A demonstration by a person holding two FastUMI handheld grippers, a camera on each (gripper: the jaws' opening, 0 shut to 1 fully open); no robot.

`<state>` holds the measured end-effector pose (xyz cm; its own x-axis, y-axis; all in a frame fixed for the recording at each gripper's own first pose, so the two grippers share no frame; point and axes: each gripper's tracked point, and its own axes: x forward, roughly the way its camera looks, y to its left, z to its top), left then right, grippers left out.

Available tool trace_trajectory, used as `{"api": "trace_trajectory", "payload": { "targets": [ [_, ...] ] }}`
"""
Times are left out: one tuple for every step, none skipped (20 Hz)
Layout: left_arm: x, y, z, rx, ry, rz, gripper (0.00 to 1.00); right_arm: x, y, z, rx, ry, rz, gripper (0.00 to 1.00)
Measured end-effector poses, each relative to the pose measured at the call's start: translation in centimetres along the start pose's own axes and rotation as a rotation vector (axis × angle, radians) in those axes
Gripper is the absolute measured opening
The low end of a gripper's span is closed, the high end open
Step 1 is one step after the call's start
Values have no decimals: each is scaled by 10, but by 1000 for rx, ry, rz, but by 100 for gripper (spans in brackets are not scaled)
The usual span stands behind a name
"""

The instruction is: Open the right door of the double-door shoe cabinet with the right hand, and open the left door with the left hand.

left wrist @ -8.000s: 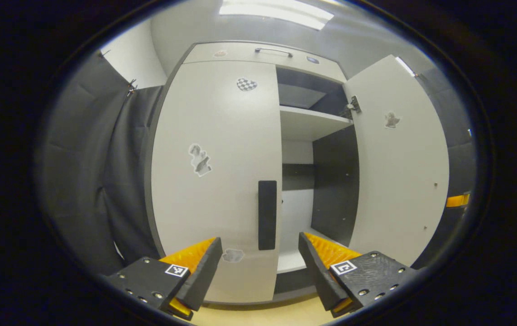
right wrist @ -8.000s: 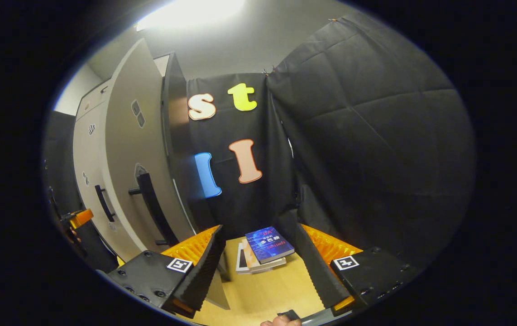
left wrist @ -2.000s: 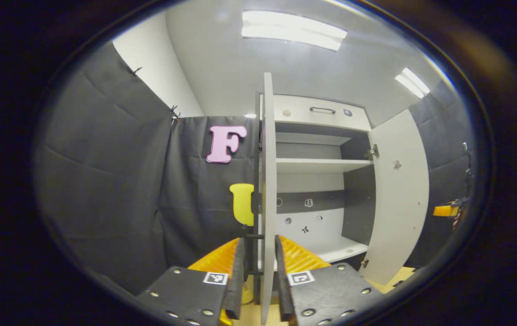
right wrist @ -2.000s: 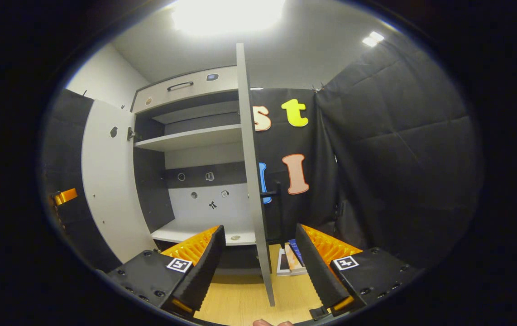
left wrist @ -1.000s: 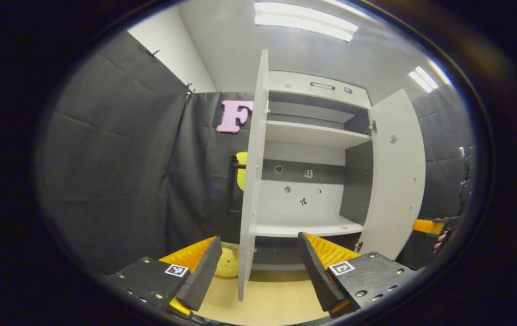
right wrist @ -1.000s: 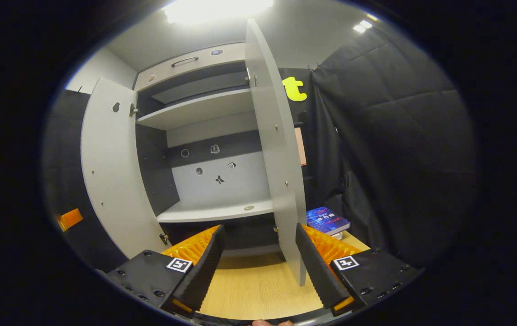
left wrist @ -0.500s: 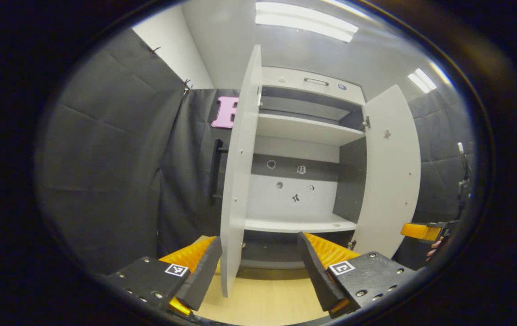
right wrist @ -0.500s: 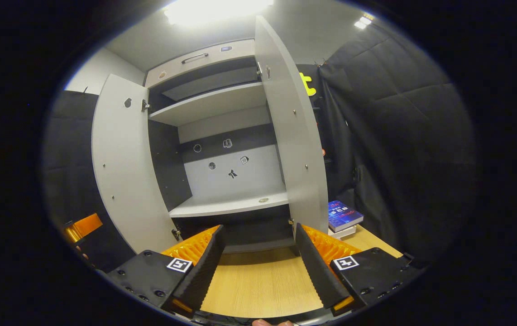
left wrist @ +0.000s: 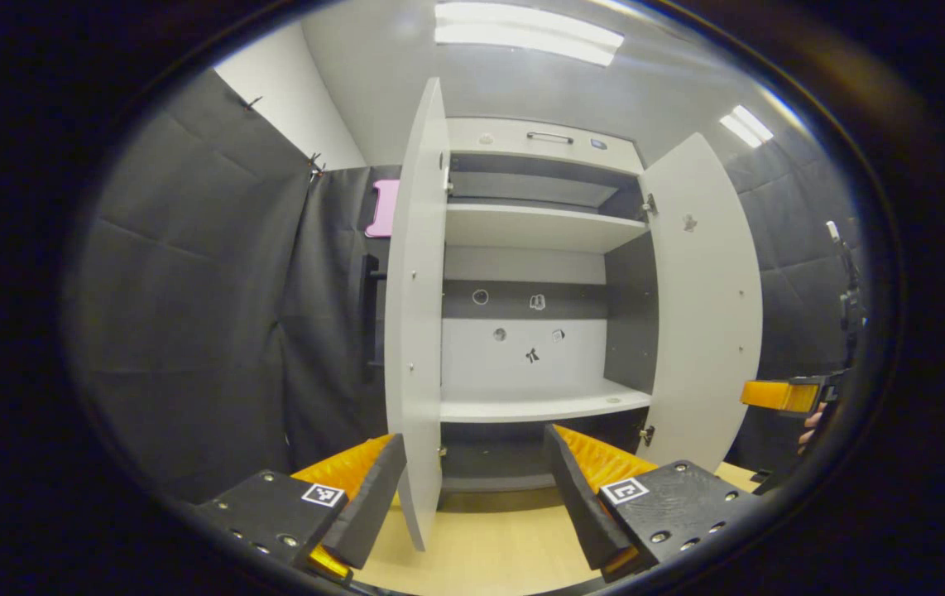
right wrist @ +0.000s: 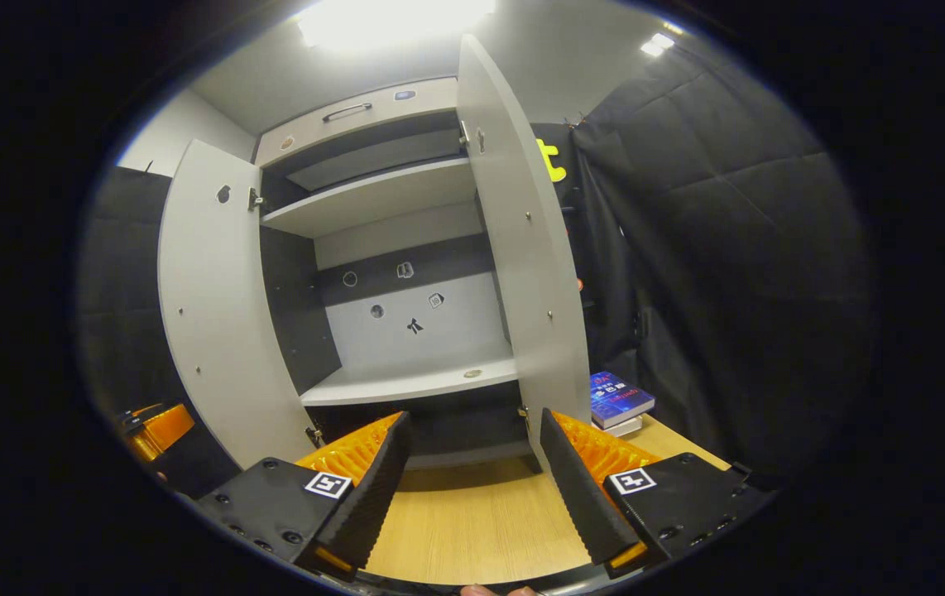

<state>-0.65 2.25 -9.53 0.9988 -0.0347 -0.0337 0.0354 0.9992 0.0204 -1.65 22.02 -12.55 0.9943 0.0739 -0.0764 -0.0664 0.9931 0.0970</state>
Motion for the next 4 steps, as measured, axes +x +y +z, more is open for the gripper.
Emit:
{"api": "trace_trajectory", "payload": {
  "targets": [
    [8, 2, -4, -23, 12, 14, 96, 1, -3, 4, -12, -12, -12, 97],
    [13, 1, -4, -46, 19, 10, 96, 4, -5, 9, -24, -20, -21, 97],
    [15, 1, -6, -67, 28, 11, 96, 6, -4, 13, -27, -29, -15, 97],
    [17, 2, -5, -84, 31, 17, 96, 7, -5, 22, -21, -52, -11, 97]
  ]
}}
